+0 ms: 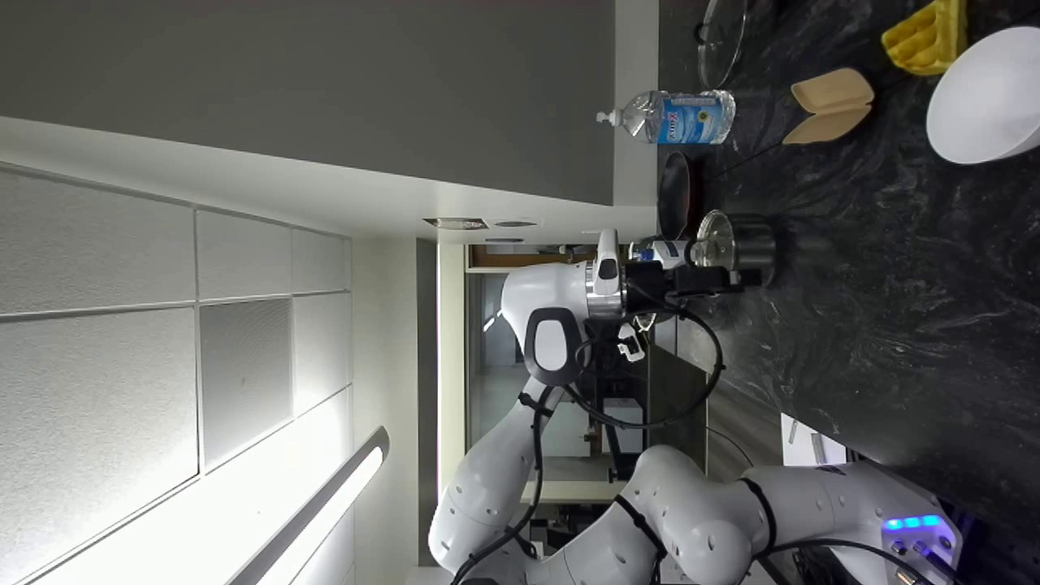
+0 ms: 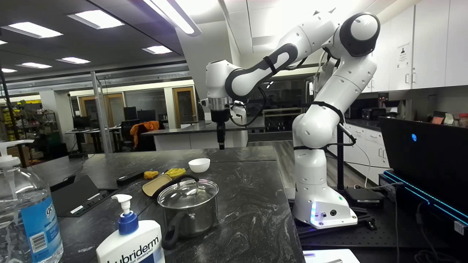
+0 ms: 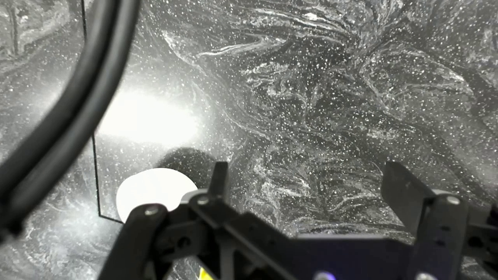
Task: Remove the glass lid from the silver pot.
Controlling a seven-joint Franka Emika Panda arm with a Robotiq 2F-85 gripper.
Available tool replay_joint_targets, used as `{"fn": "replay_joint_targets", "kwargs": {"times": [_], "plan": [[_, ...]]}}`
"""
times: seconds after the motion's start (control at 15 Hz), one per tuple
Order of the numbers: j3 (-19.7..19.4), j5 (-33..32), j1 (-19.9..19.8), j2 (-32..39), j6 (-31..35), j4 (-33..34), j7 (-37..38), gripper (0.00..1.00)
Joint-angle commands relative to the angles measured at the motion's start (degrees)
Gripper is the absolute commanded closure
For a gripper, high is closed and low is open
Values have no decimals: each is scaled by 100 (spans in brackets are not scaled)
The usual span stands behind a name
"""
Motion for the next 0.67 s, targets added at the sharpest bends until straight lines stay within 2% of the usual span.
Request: {"fn": "replay_joint_targets", "kwargs": {"times": [0.0,0.6], "plan": [[26,-4,178,203,-16,234,-199,0],[33,255,705,603,5,596,-628,0]]}}
